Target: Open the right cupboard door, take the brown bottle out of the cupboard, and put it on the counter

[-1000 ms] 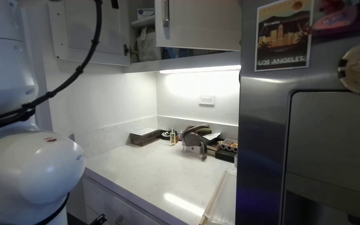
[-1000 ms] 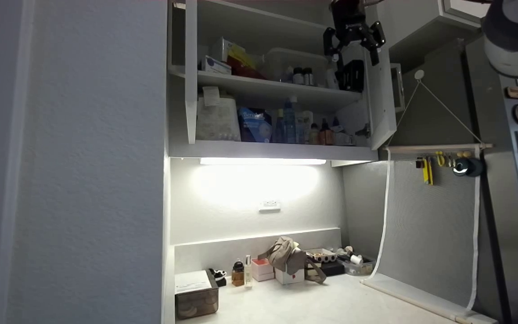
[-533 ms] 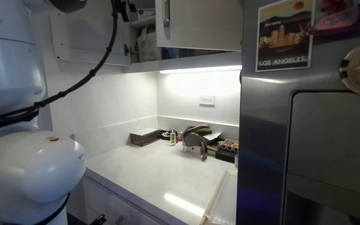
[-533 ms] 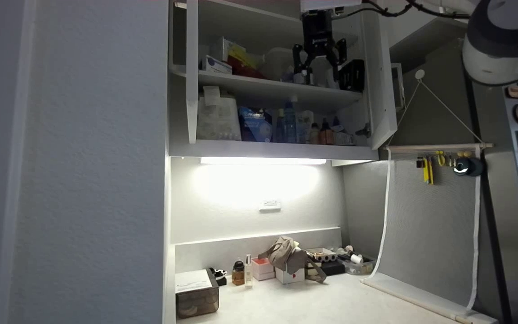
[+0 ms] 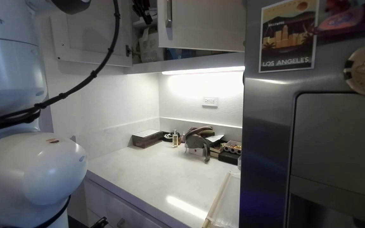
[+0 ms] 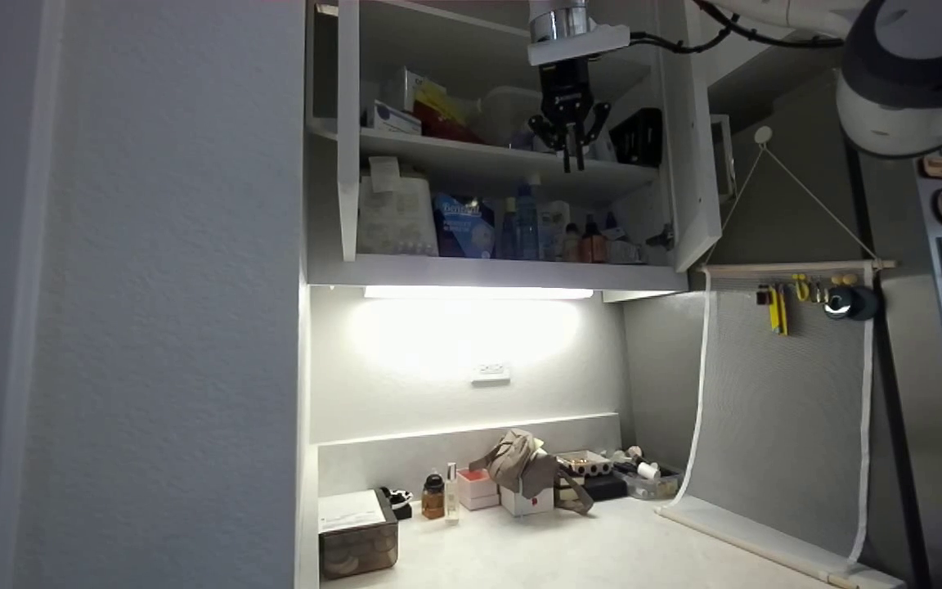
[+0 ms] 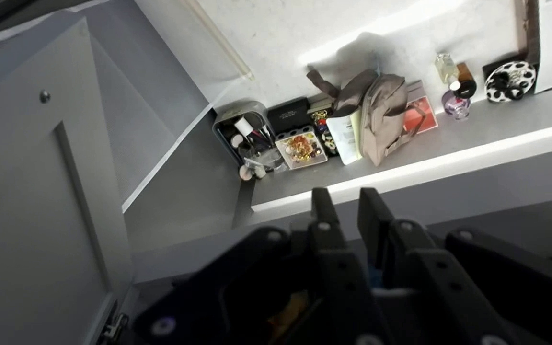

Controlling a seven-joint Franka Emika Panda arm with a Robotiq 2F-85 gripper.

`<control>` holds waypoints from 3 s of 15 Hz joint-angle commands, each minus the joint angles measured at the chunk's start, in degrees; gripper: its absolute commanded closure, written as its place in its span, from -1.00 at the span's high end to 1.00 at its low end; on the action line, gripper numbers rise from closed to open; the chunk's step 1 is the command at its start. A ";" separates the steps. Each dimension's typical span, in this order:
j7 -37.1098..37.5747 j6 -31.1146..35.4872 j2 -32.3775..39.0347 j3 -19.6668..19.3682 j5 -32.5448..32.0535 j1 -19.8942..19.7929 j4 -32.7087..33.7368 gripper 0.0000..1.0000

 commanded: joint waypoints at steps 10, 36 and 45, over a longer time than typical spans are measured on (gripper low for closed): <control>5.07 1.67 -13.60 -7.05 -11.40 -4.06 -19.09 -1.00; 5.11 0.62 -24.71 -12.26 -22.06 -7.24 -34.31 -1.00; 6.08 1.97 -21.71 -8.89 -3.75 -5.04 -25.44 -1.00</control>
